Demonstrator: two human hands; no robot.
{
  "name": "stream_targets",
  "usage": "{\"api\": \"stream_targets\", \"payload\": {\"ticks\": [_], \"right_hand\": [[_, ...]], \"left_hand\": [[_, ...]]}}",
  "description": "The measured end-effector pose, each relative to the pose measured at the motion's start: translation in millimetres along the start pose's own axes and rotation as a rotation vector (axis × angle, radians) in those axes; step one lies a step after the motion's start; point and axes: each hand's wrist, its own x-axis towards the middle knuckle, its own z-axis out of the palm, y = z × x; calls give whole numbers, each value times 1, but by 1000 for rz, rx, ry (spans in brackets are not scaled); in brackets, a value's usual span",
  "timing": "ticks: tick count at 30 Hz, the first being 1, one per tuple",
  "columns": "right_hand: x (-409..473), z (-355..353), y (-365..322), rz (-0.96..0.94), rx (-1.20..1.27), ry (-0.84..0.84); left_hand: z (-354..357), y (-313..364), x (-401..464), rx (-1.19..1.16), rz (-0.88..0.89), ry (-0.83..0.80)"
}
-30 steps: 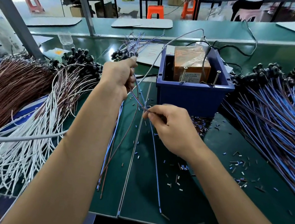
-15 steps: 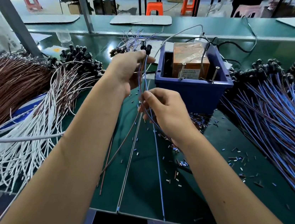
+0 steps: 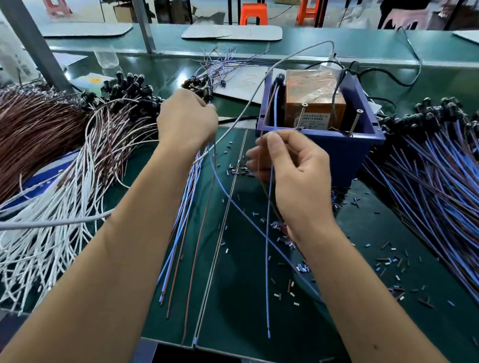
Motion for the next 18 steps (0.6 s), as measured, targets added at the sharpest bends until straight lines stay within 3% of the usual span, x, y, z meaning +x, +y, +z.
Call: {"api": "stream_targets", "payload": {"ticks": [5, 9, 10, 12, 15, 18], "right_hand": [[10, -7, -33, -297, -39, 32], [18, -16, -67, -240, 273, -85], [19, -18, -75, -213, 329, -115], [21, -21, -85, -194, 315, -123], [26, -22, -89, -215, 154, -143], [30, -23, -86, -206, -93, -194]], "left_hand": [[-1, -12, 7, 150, -68, -5], [-1, -4, -5, 297, -15, 61], [-2, 4, -12, 243, 41, 103], [-6, 25, -26, -86, 130, 128], [-16, 61, -57, -696, 150, -179], [-19, 86, -78, -879, 352, -354]]}}
